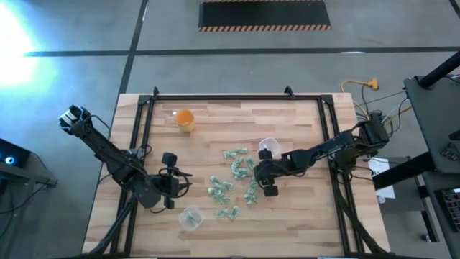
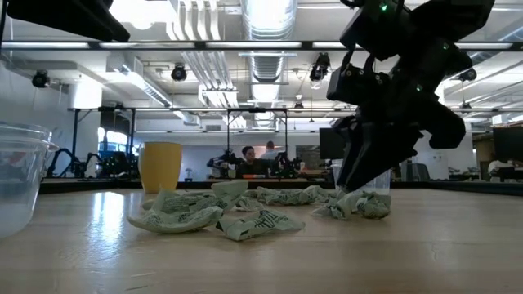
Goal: Pick and place Stevia / Truvia into bins
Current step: Put the green stevia packet into the top transparent container
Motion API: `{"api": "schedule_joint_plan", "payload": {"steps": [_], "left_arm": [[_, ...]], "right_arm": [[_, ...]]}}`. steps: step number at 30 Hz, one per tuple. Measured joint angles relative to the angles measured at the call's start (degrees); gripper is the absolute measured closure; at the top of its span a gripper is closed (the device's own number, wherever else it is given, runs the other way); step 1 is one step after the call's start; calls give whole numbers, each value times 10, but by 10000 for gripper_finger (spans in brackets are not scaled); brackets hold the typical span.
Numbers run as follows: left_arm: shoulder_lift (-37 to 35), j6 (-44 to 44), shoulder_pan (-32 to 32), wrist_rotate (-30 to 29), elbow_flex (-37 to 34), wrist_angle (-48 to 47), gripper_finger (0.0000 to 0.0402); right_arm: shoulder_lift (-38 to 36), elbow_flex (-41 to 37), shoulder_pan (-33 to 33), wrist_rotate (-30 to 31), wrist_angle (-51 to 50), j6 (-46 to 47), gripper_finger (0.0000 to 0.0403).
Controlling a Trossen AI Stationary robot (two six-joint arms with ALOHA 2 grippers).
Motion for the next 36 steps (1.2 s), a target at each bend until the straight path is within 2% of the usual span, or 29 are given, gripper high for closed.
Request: {"api": "schedule_joint_plan", "payload": {"steps": [6, 13, 27, 36], "left_arm": [[0, 0, 0, 0, -2, 0, 281], [0, 0, 0, 0, -3, 0, 281], [0, 0, 0, 0, -3, 0, 281], [0, 0, 0, 0, -3, 0, 281]], "right_arm": [[36, 9, -1, -17, 15, -14, 294], [21, 12, -1, -13, 5, -16, 309], [18, 12, -1, -10, 5, -42, 391], [-3, 19, 1, -8, 5, -47, 394]]}}
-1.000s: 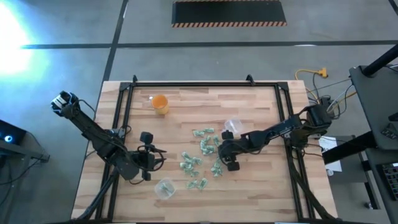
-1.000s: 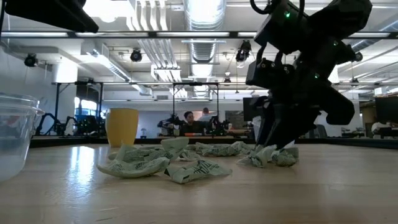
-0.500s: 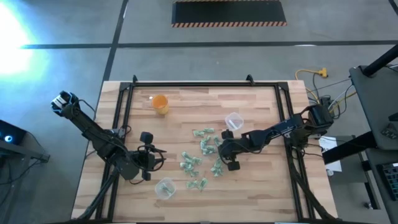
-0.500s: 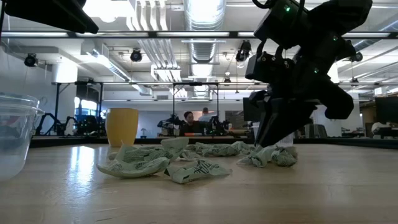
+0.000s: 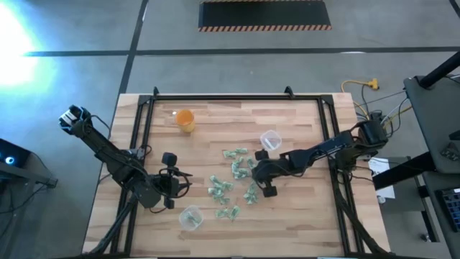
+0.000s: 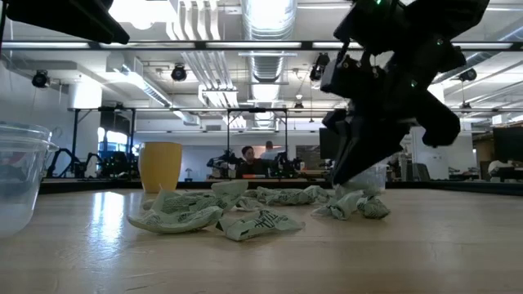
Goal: Pick and place Stevia / Truvia into bins
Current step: Put the green stevia packet into the top transparent container
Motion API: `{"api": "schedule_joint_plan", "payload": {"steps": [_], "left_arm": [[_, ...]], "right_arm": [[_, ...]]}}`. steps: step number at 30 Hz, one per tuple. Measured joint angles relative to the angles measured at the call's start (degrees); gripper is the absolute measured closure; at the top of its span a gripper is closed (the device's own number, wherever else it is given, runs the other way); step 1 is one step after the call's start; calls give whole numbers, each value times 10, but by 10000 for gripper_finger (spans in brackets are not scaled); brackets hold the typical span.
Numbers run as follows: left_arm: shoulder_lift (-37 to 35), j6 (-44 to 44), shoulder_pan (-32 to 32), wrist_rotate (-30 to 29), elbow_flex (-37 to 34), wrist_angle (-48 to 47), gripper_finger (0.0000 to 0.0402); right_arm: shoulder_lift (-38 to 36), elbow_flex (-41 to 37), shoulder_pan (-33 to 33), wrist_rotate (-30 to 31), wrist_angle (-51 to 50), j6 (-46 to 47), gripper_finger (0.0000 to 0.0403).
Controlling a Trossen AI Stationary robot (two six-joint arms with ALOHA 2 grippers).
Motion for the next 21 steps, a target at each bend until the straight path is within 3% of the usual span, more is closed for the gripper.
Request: {"api": "schedule_joint_plan", "payload": {"steps": [9, 12, 17, 21], "left_arm": [[0, 0, 0, 0, 0, 0, 281], [0, 0, 0, 0, 0, 0, 281], [0, 0, 0, 0, 0, 0, 281], [0, 0, 0, 0, 0, 0, 281]], "right_arm": [[-77, 0, 10, 45, -25, -23, 394], [-109, 0, 10, 97, -48, -32, 394], [-145, -4, 2, 232, -88, -35, 394], [-159, -16, -23, 265, -86, -45, 394]]}}
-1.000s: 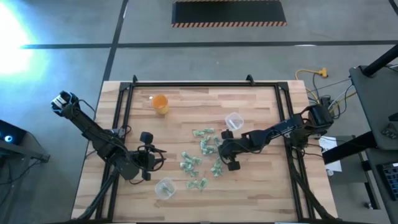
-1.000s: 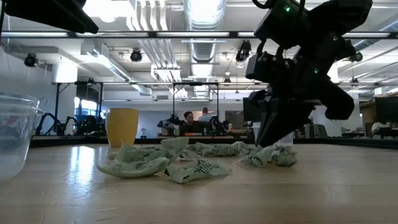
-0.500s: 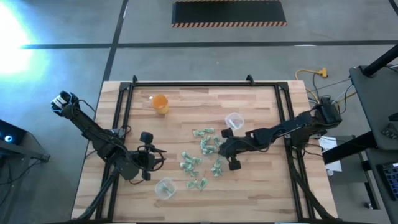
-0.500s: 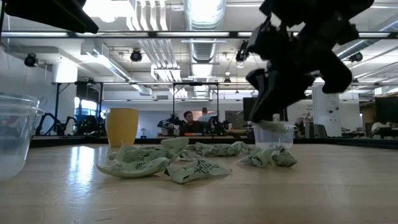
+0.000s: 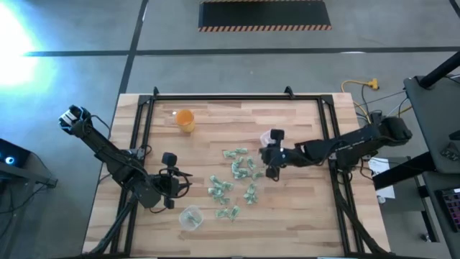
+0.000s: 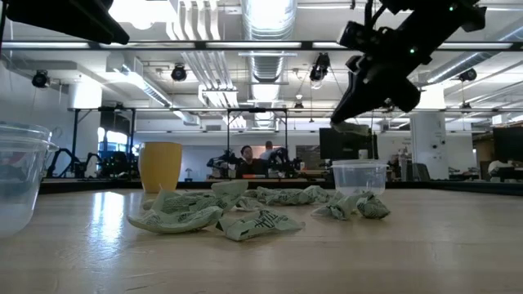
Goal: Pick and place Stevia / Truvia into bins
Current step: Put the green stevia packet into the top transparent container
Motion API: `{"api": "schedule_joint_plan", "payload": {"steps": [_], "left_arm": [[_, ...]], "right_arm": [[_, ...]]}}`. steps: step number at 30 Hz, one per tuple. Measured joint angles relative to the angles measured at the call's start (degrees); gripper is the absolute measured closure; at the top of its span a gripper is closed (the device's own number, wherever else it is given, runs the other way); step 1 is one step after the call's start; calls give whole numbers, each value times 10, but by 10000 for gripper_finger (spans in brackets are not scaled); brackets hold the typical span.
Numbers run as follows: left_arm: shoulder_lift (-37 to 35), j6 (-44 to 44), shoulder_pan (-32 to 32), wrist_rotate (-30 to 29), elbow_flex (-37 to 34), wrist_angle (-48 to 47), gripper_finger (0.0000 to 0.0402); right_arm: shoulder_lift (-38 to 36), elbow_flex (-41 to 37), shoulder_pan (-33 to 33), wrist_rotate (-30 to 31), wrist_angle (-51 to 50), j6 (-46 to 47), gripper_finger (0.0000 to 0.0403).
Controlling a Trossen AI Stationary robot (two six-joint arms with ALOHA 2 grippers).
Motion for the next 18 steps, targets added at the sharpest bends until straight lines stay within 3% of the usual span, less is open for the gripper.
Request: {"api": "schedule_joint_plan", "payload": {"steps": [10, 18], "left_arm": [[0, 2, 0, 0, 0, 0, 281], [0, 3, 0, 0, -1, 0, 281]], "right_arm": [[2, -62, -95, 5, 48, 11, 394], [-2, -74, -110, 3, 59, 30, 394]]}}
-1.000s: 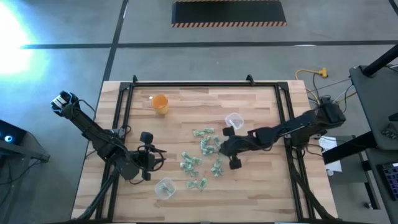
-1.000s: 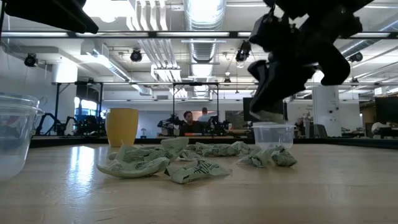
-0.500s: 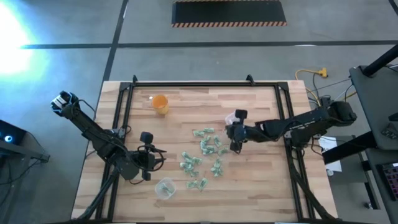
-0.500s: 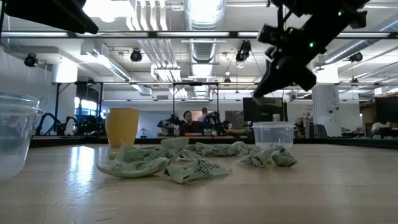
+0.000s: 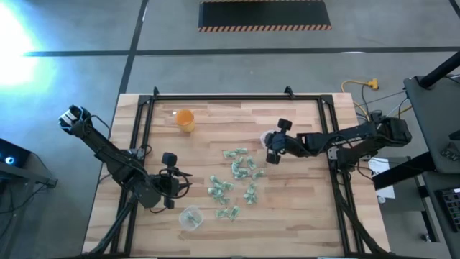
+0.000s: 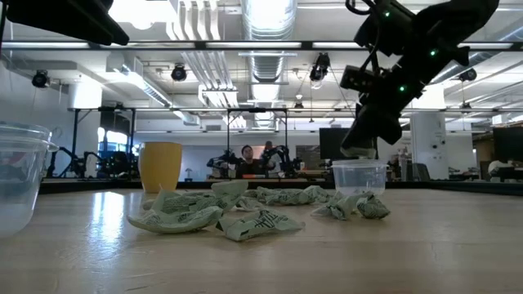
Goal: Pick and place Stevia / Truvia into bins
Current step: Put the green stevia packet into the top transparent container
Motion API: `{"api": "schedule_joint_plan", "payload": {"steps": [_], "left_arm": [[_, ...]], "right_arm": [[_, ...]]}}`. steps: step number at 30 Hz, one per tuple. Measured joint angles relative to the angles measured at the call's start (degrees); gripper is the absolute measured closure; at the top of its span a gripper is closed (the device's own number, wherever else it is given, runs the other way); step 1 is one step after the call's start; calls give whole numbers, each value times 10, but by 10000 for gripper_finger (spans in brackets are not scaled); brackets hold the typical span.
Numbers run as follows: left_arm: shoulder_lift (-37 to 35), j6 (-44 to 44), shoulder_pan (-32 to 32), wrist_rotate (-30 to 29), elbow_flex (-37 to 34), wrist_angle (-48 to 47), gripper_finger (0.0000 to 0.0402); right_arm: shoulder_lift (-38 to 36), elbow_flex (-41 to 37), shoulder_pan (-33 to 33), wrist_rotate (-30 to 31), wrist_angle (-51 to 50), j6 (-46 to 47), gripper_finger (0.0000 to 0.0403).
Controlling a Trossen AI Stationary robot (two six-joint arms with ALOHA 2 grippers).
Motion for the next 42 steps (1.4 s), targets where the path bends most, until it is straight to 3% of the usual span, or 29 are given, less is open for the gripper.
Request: {"api": "schedule_joint_plan", "payload": {"steps": [5, 13, 17, 22, 25, 35, 42], "left_arm": [[0, 0, 0, 0, 0, 0, 281], [0, 0, 0, 0, -1, 0, 281], [0, 0, 0, 0, -1, 0, 281], [0, 0, 0, -3, -1, 1, 281], [1, -1, 0, -5, -1, 4, 281], [6, 0, 0, -5, -5, 5, 281], [6, 0, 0, -5, -7, 6, 281]], "right_arm": [[1, -3, 0, 0, -12, 4, 375], [-7, -3, 2, 9, -31, -8, 301], [-23, 2, 21, -55, -11, -32, 280], [-17, 2, 40, -173, 61, -59, 274], [5, 2, 50, -211, 87, -66, 277], [108, 30, 57, -242, 95, -39, 290], [158, 79, 56, -213, 59, -31, 261]]}}
